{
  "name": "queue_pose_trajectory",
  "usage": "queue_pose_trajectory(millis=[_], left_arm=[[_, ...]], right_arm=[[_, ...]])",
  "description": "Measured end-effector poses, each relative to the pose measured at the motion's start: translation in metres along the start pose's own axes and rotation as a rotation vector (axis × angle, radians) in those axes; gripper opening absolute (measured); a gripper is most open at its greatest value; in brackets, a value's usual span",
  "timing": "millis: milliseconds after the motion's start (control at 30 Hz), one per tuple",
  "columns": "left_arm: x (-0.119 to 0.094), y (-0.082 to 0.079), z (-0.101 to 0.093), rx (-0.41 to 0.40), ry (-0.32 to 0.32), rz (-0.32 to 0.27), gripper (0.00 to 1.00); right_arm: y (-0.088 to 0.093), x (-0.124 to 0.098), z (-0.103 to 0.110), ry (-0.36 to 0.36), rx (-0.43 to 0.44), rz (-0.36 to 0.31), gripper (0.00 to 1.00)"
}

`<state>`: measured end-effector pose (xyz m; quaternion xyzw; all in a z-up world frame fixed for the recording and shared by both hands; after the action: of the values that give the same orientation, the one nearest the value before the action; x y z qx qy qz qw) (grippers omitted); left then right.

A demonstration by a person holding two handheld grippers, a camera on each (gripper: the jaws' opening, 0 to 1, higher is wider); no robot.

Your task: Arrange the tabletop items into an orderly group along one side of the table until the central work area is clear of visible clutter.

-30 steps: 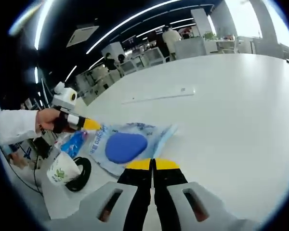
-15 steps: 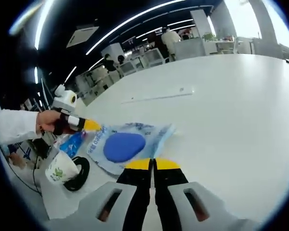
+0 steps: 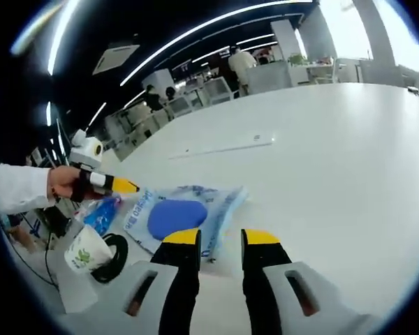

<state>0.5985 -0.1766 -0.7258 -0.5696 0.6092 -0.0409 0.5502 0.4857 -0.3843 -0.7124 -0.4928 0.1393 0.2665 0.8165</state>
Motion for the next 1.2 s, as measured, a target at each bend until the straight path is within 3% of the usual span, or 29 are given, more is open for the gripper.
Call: queue_pose_trajectory(millis=[367, 633, 1200], left_arm=[[-0.017, -0.006, 0.005, 0.023, -0.039, -0.031, 0.47], [-0.036, -0.008, 0.002, 0.059, -0.055, -0.058, 0.59], [-0.086, -0.005, 0.002, 0.074, -0.089, -0.116, 0.67]], right_arm=[[-0.006, -0.011, 0.003, 0.008, 0.024, -0.025, 0.34], [-0.009, -0.018, 0.012, 0.004, -0.004, -0.026, 0.4], [-0.019, -0.022, 0.036, -0.027, -0.071, -0.004, 0.59]])
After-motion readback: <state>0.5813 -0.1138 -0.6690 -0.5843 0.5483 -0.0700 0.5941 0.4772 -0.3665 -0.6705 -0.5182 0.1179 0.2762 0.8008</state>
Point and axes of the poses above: the point that each gripper's makers call its tool centre point, and the gripper's own axes: x roughly forward along the fingers, z roughly to its left, y roughly out of its underside, the point moved 1 cm from there along -x, roughly backward along the fingers, and after that the axes turned 9 degrees about x, right-handed, at the moved point
